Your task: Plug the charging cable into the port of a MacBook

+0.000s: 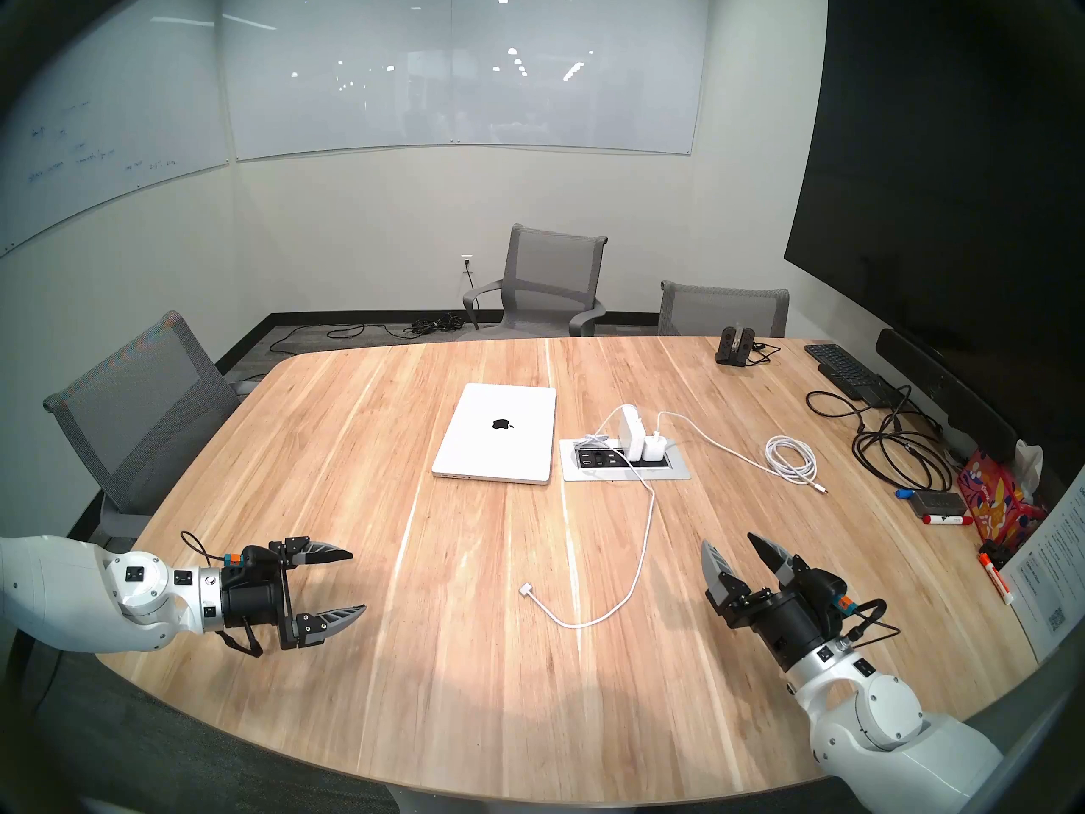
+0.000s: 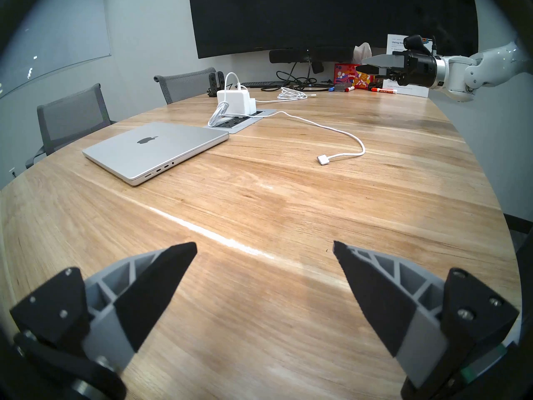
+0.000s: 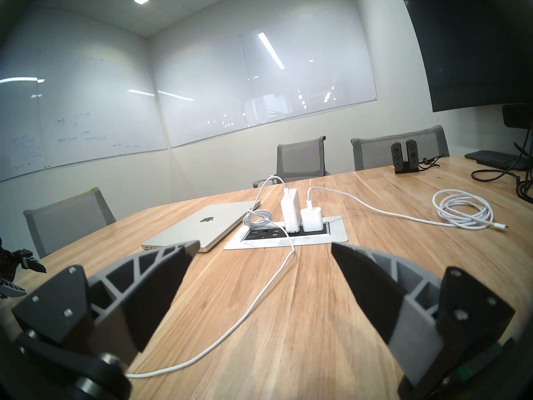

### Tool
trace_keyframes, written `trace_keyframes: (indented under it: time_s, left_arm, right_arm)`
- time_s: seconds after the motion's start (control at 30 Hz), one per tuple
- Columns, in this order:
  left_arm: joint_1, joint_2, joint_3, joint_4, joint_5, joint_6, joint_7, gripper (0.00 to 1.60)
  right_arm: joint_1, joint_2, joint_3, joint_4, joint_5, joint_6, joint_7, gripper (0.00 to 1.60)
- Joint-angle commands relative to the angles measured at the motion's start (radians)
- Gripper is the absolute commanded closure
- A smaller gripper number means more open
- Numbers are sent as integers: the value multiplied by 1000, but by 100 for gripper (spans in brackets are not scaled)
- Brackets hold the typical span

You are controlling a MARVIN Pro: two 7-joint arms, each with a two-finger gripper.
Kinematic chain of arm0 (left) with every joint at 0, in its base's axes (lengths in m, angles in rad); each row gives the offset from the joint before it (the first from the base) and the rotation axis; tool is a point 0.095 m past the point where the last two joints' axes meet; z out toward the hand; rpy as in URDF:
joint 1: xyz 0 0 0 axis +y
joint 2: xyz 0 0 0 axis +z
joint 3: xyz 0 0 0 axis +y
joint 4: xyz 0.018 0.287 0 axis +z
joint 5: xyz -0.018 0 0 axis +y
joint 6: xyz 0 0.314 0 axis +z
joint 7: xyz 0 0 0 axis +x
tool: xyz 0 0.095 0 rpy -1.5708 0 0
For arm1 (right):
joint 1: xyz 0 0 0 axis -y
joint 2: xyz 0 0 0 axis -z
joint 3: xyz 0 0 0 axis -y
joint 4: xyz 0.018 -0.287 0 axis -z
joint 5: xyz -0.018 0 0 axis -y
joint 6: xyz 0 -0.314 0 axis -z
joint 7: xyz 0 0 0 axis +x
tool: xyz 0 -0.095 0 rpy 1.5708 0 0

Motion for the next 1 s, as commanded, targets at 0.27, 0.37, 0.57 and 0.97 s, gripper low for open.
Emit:
trace_keyframes:
  time_s: [0.27, 0.37, 0.57, 0.97]
  left_arm:
    - [-6, -1, -6, 0, 0, -1, 1, 0]
    - [-6, -1, -5, 0, 0, -1, 1, 0]
    - [-6, -1, -5, 0, 0, -1, 1, 0]
    - [-7, -1, -4, 0, 0, -2, 1, 0]
  right_arm:
    - [-1, 3, 1, -12, -3, 1, 0, 0]
    - [2, 9, -10, -17, -25, 8, -2, 0]
    - [31, 14, -37, -43, -49, 46, -16, 0]
    - [142, -5, -119, -77, -105, 140, -48, 0]
